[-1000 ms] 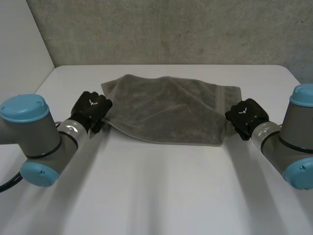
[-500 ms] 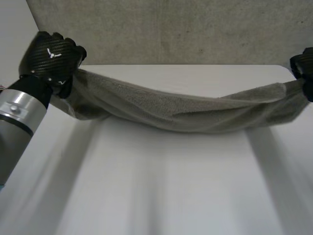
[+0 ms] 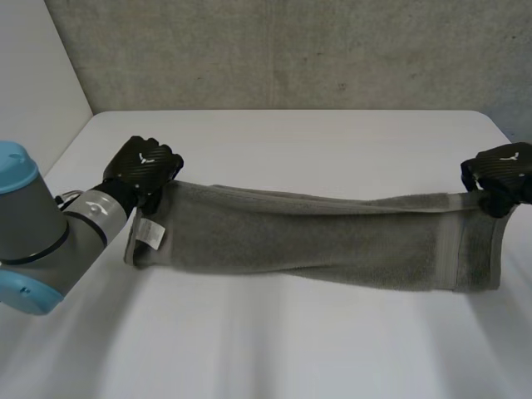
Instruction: Fold the towel.
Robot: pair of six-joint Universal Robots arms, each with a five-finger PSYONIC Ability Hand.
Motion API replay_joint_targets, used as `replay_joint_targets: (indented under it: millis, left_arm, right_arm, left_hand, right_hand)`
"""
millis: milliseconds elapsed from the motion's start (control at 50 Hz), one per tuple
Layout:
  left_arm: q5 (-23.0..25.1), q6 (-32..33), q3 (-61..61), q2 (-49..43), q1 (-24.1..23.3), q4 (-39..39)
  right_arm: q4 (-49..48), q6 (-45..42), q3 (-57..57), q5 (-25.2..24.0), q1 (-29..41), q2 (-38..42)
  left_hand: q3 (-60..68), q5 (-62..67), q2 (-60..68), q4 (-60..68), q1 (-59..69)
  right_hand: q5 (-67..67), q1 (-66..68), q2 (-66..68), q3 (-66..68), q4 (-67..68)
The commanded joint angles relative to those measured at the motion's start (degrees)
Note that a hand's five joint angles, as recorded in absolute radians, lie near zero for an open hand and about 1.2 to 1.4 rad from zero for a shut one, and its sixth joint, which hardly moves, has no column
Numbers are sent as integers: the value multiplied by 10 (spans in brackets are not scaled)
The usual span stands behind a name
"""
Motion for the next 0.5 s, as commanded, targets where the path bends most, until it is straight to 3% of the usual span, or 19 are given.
replay_joint_targets:
  millis: [20, 80, 120, 140, 180, 200, 240, 360, 500]
  left_arm:
    - [0, -1, 104, -66, -6, -3]
    - [-8, -2, 195, -95, -7, -6]
    - [-43, -9, 287, -102, -14, -4]
    - [-43, -9, 287, -102, -14, -4]
    - [-76, -29, 353, -93, -26, 10]
    - [-76, -29, 353, -93, -26, 10]
    - [-91, -75, 383, -56, -31, 43]
    - [-78, -162, 337, 21, -20, 93]
    - [-19, -166, 214, 24, -20, 95]
  right_arm:
    - [-41, -7, -75, 43, 43, 59]
    - [-72, -9, -153, 88, 77, 81]
    - [-149, -2, -220, 138, 100, 79]
    - [-150, -2, -220, 138, 100, 79]
    - [-272, 3, -234, 162, 109, 61]
    - [-273, 3, -234, 163, 109, 61]
    - [-367, 14, -218, 172, 115, 2]
    - [-367, 29, -183, 168, 123, -46]
    - [-331, 29, -96, 150, 123, -45]
  left_hand:
    - [-89, -162, -74, -71, -48]
    - [-89, -162, -74, -71, -48]
    - [-89, -162, -74, -71, -48]
    - [-89, -162, -74, -71, -48]
    - [-89, -162, -74, -71, -48]
    - [-89, -162, -74, -71, -48]
    - [-89, -162, -74, -71, -48]
    - [-89, -162, -74, -71, -48]
    - [-89, -162, -74, -71, -48]
  right_hand:
    - [33, 37, 39, 29, 28]
    - [33, 37, 39, 29, 28]
    - [33, 37, 39, 29, 28]
    - [33, 37, 39, 29, 28]
    - [33, 37, 39, 29, 28]
    - [33, 37, 39, 29, 28]
    - [33, 37, 39, 29, 28]
    - [33, 37, 39, 29, 28]
    - [33, 37, 39, 29, 28]
